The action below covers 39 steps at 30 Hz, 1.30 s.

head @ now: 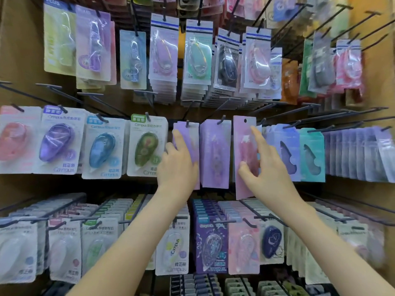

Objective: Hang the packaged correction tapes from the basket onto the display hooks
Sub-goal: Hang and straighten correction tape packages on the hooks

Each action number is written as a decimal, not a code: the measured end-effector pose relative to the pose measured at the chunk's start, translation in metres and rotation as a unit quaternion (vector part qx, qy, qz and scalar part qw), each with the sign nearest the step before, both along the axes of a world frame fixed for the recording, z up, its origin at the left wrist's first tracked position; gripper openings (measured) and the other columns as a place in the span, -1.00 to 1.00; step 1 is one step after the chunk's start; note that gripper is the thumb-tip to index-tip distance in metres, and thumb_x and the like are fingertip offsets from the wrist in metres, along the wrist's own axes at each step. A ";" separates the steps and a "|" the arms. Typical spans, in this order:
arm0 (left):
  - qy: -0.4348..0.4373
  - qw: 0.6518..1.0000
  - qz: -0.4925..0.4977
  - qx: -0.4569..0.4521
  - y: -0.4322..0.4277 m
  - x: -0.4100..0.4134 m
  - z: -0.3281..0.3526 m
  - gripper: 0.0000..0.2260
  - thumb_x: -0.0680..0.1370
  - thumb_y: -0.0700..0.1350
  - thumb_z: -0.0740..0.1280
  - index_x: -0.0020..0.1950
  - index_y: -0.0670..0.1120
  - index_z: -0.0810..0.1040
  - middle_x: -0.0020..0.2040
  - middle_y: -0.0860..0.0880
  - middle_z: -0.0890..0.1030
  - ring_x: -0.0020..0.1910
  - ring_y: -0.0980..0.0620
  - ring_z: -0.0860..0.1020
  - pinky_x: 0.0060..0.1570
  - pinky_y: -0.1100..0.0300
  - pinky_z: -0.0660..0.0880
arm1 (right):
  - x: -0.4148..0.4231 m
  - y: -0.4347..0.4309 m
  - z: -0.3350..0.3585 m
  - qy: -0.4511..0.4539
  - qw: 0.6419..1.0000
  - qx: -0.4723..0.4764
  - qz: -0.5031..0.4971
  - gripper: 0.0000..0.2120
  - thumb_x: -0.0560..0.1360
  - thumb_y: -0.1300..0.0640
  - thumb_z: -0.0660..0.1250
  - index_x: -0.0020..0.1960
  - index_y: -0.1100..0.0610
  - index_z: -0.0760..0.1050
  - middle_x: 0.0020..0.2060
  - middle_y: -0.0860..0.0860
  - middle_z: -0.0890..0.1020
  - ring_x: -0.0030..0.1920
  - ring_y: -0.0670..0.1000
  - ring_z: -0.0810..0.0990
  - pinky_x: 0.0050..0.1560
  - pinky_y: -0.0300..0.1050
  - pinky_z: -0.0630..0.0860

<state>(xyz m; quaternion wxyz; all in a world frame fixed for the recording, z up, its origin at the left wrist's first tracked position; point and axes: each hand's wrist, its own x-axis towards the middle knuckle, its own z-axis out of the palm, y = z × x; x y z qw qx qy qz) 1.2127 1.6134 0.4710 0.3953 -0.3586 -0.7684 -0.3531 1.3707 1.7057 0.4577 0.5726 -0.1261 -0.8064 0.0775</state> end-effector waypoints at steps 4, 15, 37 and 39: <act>0.027 0.999 0.003 0.029 -0.013 0.008 0.001 -0.36 0.60 0.03 0.20 0.54 -0.15 -0.05 0.30 -0.19 0.36 0.17 -0.19 0.49 -0.18 0.12 0.32 | -0.002 0.001 0.001 -0.008 1.000 0.005 0.006 -0.35 0.56 0.04 0.23 0.53 -0.24 -0.01 -0.04 -0.10 0.35 -0.22 -0.22 0.39 -0.20 -0.39 0.31; 0.064 0.987 -0.076 0.130 -0.054 0.025 0.008 -0.42 0.52 0.21 0.18 0.48 0.04 0.16 0.06 -0.16 0.46 0.03 -0.20 0.45 -0.09 0.04 0.35 | -0.010 0.008 0.001 -0.023 0.999 0.019 0.030 -0.37 0.53 0.03 0.28 0.50 -0.25 0.08 -0.01 -0.08 0.35 -0.12 -0.29 0.40 -0.15 -0.47 0.35; 0.018 0.991 -0.055 0.119 -0.107 -0.045 -0.009 -0.44 0.53 0.22 0.18 0.49 0.11 0.15 0.08 -0.16 0.44 0.10 -0.19 0.43 0.03 -0.01 0.37 | -0.095 -0.047 0.006 -0.087 0.996 0.013 -0.007 -0.39 0.58 -0.05 0.21 0.54 -0.13 0.00 0.19 0.04 0.30 0.06 0.09 0.49 -0.06 -0.07 0.40; 0.004 0.991 -0.063 0.114 -0.104 -0.046 -0.013 -0.42 0.51 0.24 0.16 0.49 0.12 0.14 0.08 -0.14 0.43 0.12 -0.18 0.43 0.05 0.00 0.37 | -0.099 -0.044 0.007 -0.112 0.993 0.012 -0.026 -0.36 0.58 -0.10 0.19 0.55 -0.14 -0.07 0.25 0.09 0.32 0.13 0.12 0.48 -0.01 -0.03 0.42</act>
